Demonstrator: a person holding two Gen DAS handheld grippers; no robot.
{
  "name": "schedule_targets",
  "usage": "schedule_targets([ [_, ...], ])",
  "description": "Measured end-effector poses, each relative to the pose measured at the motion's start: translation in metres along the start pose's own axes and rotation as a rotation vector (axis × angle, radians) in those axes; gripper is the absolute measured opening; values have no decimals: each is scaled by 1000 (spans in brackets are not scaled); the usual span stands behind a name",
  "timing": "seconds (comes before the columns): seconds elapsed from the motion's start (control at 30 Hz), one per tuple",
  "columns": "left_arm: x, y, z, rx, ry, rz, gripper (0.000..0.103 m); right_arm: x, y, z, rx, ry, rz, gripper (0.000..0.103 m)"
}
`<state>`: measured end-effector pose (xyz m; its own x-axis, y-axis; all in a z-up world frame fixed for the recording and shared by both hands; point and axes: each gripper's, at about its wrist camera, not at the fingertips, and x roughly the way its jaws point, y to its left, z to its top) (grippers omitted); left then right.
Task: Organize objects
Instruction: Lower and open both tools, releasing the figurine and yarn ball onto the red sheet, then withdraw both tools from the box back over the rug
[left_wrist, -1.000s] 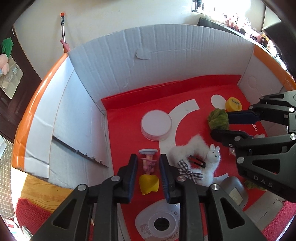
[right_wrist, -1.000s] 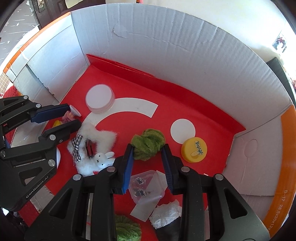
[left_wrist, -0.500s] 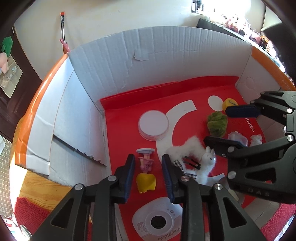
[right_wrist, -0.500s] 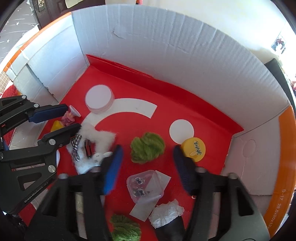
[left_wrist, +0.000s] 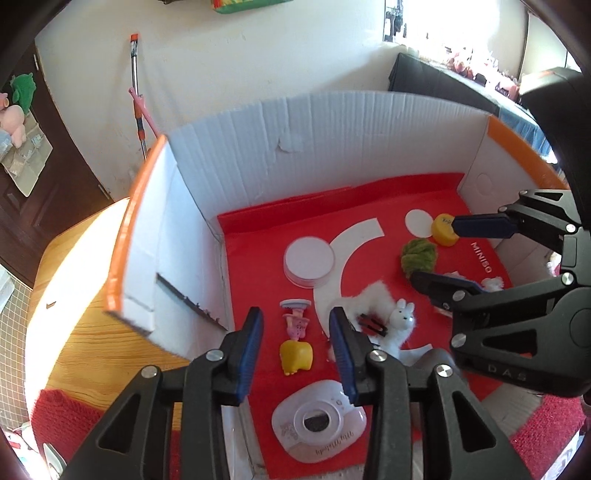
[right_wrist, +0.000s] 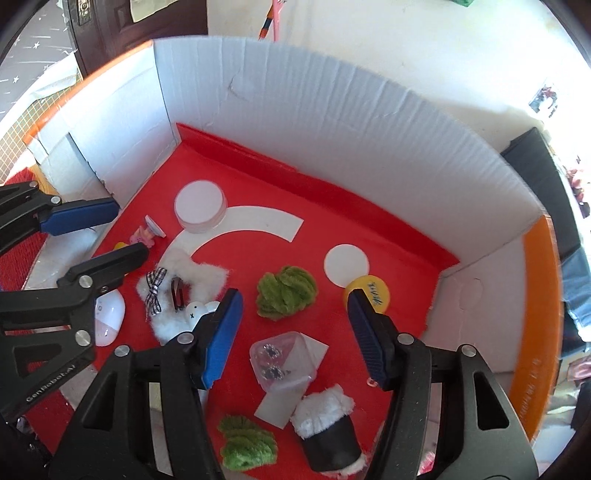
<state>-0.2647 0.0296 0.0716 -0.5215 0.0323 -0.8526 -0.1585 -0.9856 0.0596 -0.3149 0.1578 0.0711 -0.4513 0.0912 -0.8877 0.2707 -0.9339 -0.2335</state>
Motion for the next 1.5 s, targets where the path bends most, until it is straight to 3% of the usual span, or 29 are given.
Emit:
schedule_targets([
  [0.27, -30, -4, -11, -24, -98, -6, 51, -45, -4, -15, 59, -94, -8, 63],
  [0.4, -43, 15, -10, -51, -157, -19, 61, -67, -9, -29, 88, -156, -31, 63],
  [0.53, -60, 16, -18, -69, -224, -17, 73, -72, -9, -33, 124, -240, -39, 73],
  [0.7, -77, 16, -32, -103, -285, -23, 81, -90, -13, -56, 194, -359, -33, 78],
  [0.8, -84, 15, -42, -119, -324, -26, 90, -103, -17, -74, 242, -420, -17, 85],
  [1.0, -95, 12, -59, -138, -382, -29, 97, -119, -20, -108, 307, -521, -42, 92],
  [1.2, -95, 9, -72, -141, -424, -19, 102, -101, -14, -119, 322, -543, -77, 95],
  [1.5, -67, 9, -85, -165, -382, -25, 103, -71, -7, -123, 319, -510, -130, 95],
])
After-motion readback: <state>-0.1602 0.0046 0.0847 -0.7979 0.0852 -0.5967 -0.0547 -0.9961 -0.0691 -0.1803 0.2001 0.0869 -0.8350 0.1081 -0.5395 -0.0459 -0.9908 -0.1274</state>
